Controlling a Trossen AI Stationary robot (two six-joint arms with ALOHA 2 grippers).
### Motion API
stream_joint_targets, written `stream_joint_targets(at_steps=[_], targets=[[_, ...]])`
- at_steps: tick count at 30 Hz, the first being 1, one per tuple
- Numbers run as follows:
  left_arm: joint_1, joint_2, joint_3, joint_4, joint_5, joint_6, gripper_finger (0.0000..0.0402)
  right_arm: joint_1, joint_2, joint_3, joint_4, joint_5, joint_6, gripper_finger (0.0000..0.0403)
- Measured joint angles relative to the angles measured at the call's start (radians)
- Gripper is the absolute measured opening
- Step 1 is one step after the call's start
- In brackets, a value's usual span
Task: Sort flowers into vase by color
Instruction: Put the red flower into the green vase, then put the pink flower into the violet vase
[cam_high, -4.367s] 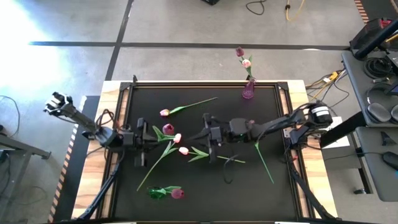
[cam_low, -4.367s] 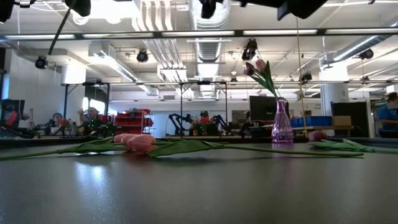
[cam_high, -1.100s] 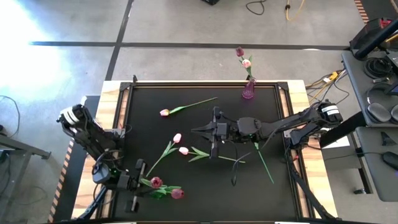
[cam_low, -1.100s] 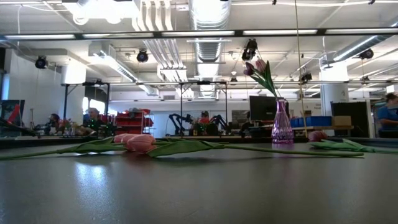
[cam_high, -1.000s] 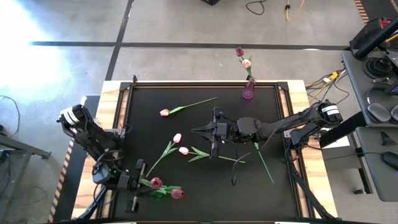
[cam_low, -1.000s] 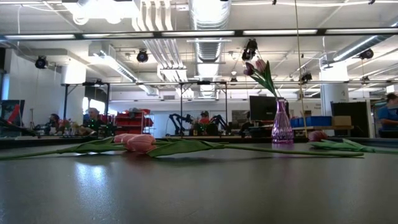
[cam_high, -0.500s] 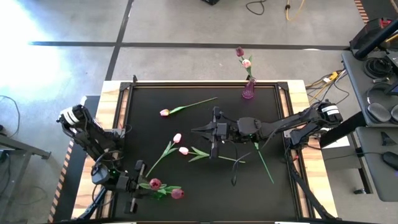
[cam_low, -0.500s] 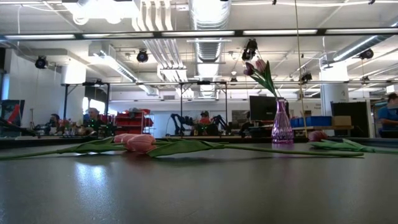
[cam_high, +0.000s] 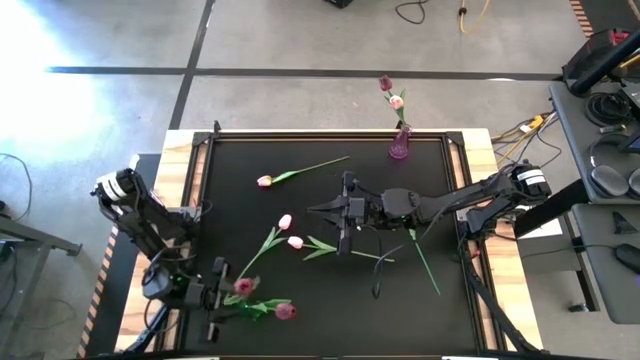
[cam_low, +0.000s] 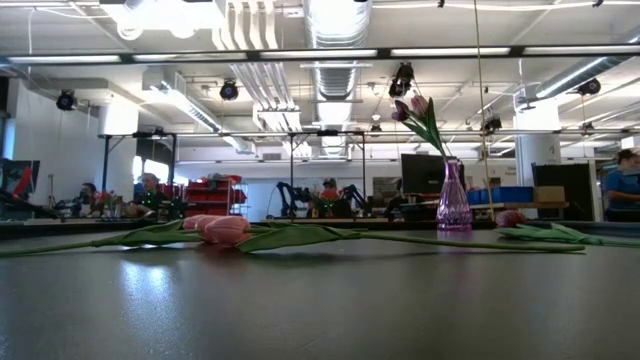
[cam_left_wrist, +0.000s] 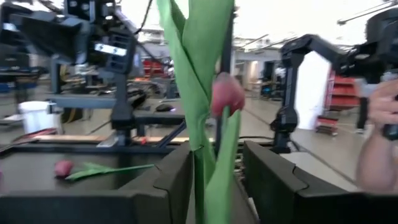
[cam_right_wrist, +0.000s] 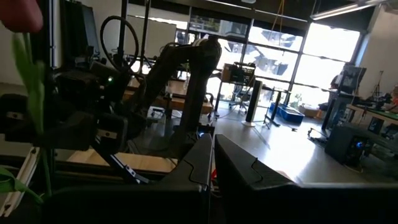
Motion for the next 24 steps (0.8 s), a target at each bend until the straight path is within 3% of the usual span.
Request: stream_joint_targets(at_steps=[12, 21, 24], targets=[[-0.077, -0.029, 0.001, 0.0, -0.216, 0.066, 0.0142, 0.0, 0.0, 0.0, -0.001, 0.0, 0.0, 0.0013], [-0.106, -0.053, 0.001, 0.0, -0.248, 0.117, 0.0142, 0.0, 0.0, 0.0, -0.001, 0.0, 0.0, 0.0013], [-0.106, -0.073, 0.001, 0.0, -0.316, 0.122, 0.0141, 0.0, 0.0, 0.0, -0.008, 0.0, -0.014, 0.0013]])
